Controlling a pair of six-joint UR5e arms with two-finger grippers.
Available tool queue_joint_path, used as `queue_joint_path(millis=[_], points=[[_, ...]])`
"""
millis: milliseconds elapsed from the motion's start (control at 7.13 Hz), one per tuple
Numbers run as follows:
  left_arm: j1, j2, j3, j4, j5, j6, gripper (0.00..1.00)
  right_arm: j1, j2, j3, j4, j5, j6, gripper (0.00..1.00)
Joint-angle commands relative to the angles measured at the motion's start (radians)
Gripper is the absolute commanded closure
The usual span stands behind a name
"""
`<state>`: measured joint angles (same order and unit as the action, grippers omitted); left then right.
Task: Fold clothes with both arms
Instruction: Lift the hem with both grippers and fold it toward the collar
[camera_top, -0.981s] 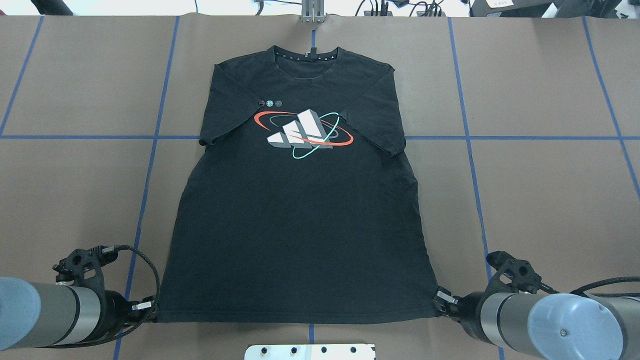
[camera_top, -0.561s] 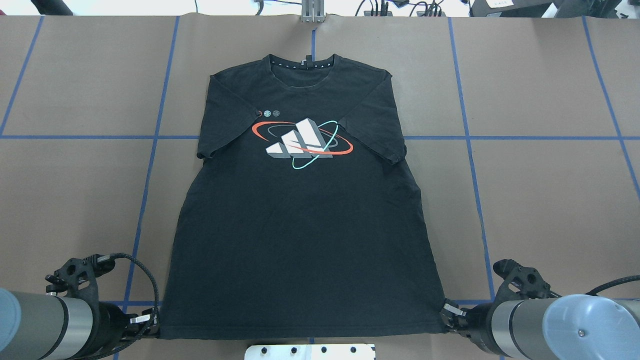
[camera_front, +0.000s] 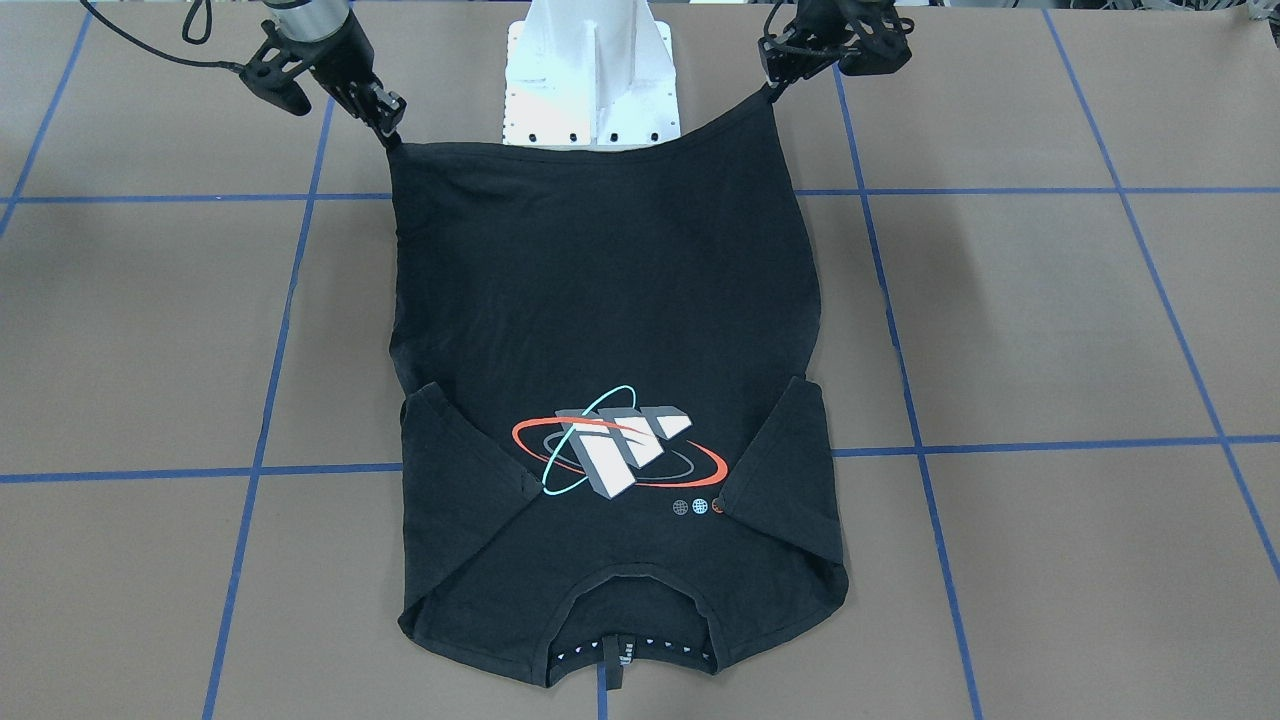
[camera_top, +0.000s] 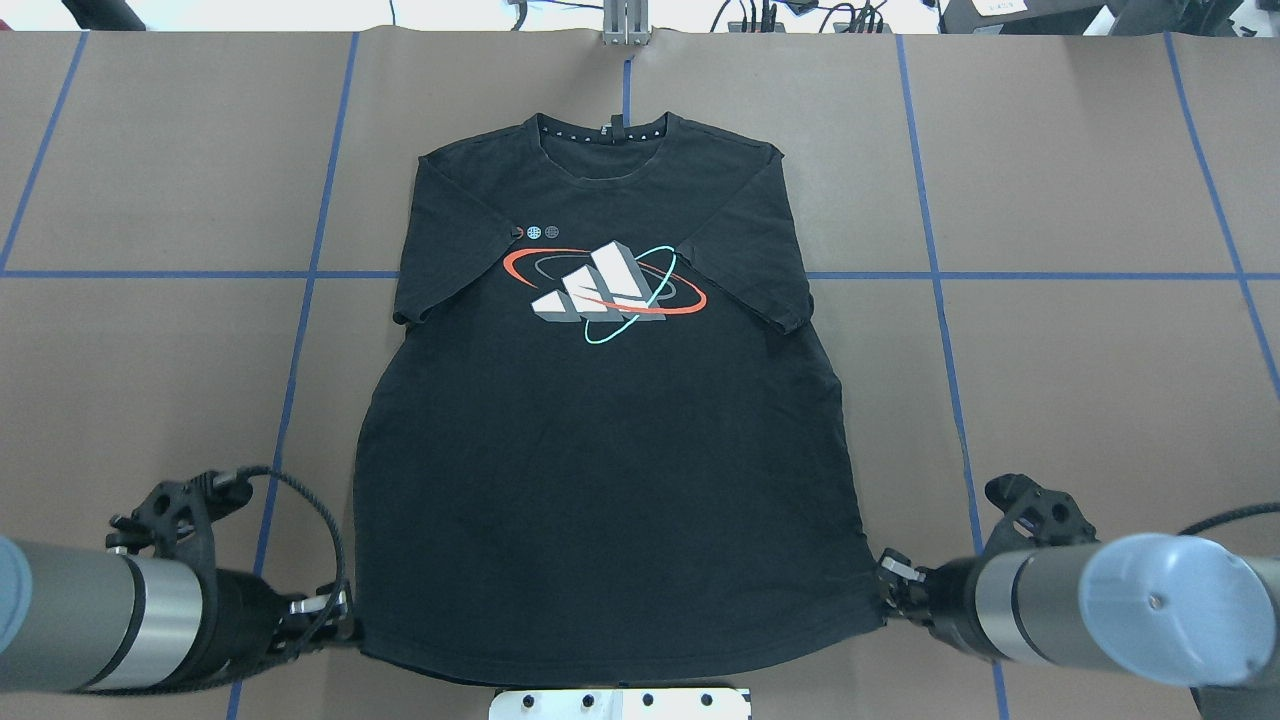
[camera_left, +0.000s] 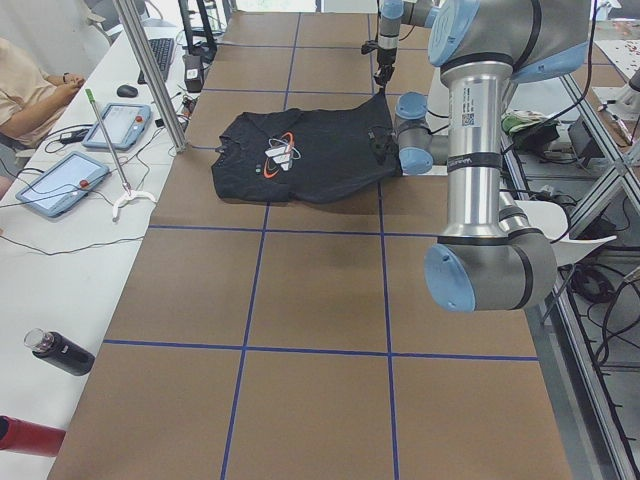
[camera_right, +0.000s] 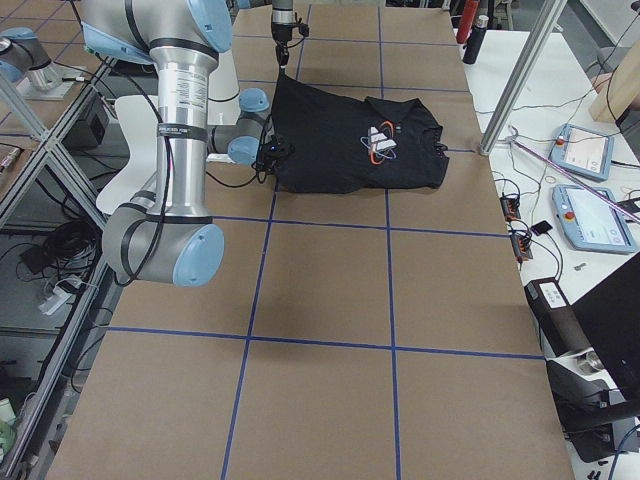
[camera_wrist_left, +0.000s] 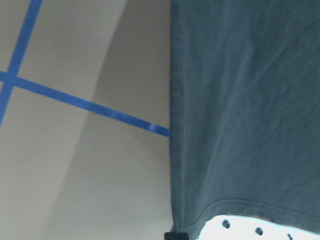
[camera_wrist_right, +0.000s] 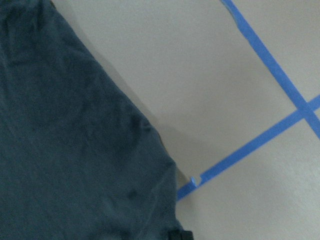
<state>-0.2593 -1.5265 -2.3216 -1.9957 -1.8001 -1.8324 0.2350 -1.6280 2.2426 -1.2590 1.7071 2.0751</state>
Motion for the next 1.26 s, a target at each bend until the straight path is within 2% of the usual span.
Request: queue_joint_path(millis=[0, 140, 280, 421, 701, 981, 1121], points=[[-0.111, -0.073, 0.069, 0.002, 0.001, 0.153, 1.00, 0.207, 0.185, -0.143, -0.078, 0.130, -0.114, 1.00], [-0.191, -0.113, 0.106, 0.005, -0.010, 0.218, 1.00, 0.283, 0.282, -0.171, -0.194, 0.173, -0.180, 1.00], [-0.322, -0.194, 0.214, 0.009, -0.074, 0.290, 1.00, 0.337, 0.348, -0.196, -0.285, 0.183, -0.258, 1.00], [-0.421, -0.248, 0.300, 0.009, -0.179, 0.395, 1.00, 0.405, 0.382, -0.234, -0.310, 0.213, -0.323, 1.00], [-0.543, -0.254, 0.353, -0.001, -0.194, 0.530, 1.00, 0.553, 0.422, -0.337, -0.312, 0.308, -0.453, 1.00], [-0.606, -0.259, 0.422, -0.009, -0.194, 0.596, 1.00, 0.601, 0.456, -0.402, -0.310, 0.312, -0.509, 1.00], [-0.623, -0.309, 0.489, -0.026, -0.193, 0.596, 1.00, 0.613, 0.465, -0.419, -0.309, 0.310, -0.530, 1.00]])
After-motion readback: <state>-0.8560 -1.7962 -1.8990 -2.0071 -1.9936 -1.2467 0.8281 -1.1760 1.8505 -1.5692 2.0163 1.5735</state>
